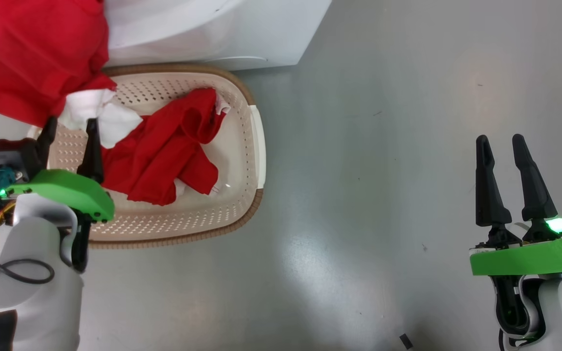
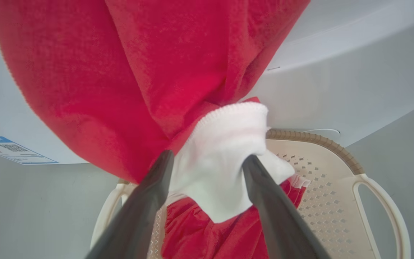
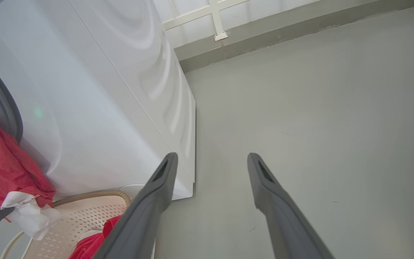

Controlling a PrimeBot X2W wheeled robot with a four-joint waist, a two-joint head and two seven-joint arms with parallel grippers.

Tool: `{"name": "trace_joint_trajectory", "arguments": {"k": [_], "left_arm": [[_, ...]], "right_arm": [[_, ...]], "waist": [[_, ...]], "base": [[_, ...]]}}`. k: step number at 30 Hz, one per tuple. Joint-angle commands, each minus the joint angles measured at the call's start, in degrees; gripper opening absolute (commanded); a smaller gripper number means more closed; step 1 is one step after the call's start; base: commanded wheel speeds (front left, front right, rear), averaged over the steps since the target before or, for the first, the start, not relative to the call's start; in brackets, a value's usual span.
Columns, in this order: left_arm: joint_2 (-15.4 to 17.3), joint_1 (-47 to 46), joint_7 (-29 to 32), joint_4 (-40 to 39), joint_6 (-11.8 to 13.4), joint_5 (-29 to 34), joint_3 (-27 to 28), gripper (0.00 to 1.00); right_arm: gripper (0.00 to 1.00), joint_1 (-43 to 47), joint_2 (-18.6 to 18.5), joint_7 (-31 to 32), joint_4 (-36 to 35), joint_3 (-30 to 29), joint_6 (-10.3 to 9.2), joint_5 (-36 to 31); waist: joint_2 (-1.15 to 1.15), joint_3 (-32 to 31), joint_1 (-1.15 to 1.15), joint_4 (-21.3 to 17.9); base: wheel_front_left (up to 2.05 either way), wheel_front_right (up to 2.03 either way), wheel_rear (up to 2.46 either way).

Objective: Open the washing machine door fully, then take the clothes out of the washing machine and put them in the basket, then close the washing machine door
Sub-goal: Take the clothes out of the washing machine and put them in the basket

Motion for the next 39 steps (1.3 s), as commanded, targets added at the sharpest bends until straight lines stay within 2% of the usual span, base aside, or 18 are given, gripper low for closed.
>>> {"name": "trace_joint_trajectory", "arguments": {"k": [1, 5, 12, 16, 27, 39], "left_arm": [[1.56, 1.48, -0.27, -1.75, 0.04, -0.27, 1.61, 1.0], [0.94, 2.27, -0.27, -3.72, 0.04, -1.06, 1.67, 1.0], [-0.6, 6.61, -0.27, -11.95, 0.04, -2.19, 1.51, 1.0], [-0.77, 10.1, -0.27, -17.39, 0.04, -1.22, 1.11, 1.0], [-2.24, 20.46, -0.27, -31.95, 0.04, 0.7, 4.23, 1.0], [-3.9, 31.67, -0.27, -42.91, 0.04, -0.16, 4.87, 1.0]], "right_arm": [[1.0, 0.17, -0.56, -0.36, -1.2, 0.83, 0.36, -0.1], [1.0, 0.26, -0.56, -0.36, -1.12, 0.5, 0.36, -0.39], [1.0, 0.88, -0.56, -0.36, -0.88, 0.0, 0.36, -0.92], [1.0, 1.25, -0.56, -0.36, -0.73, -0.31, 0.36, -1.54], [1.0, 2.91, -0.56, -0.36, -0.16, -0.99, 0.36, -3.37], [1.0, 4.49, -0.56, -0.36, 0.15, -0.41, 0.36, -3.85]], "waist": [[0.0, -0.3, 0.0, 0.4], [0.0, -0.84, 0.0, 1.01], [0.0, -2.8, 0.0, 2.44], [0.0, -4.29, 0.0, 3.3], [0.0, -8.53, 0.0, 5.24], [0.0, -11.08, 0.0, 4.92]], "base": [[0.0, 0.0, 0.0], [0.0, 0.0, 0.0], [0.0, 0.0, 0.0], [0.0, 0.0, 0.0], [0.0, 0.0, 0.0], [0.0, 0.0, 0.0]]}}
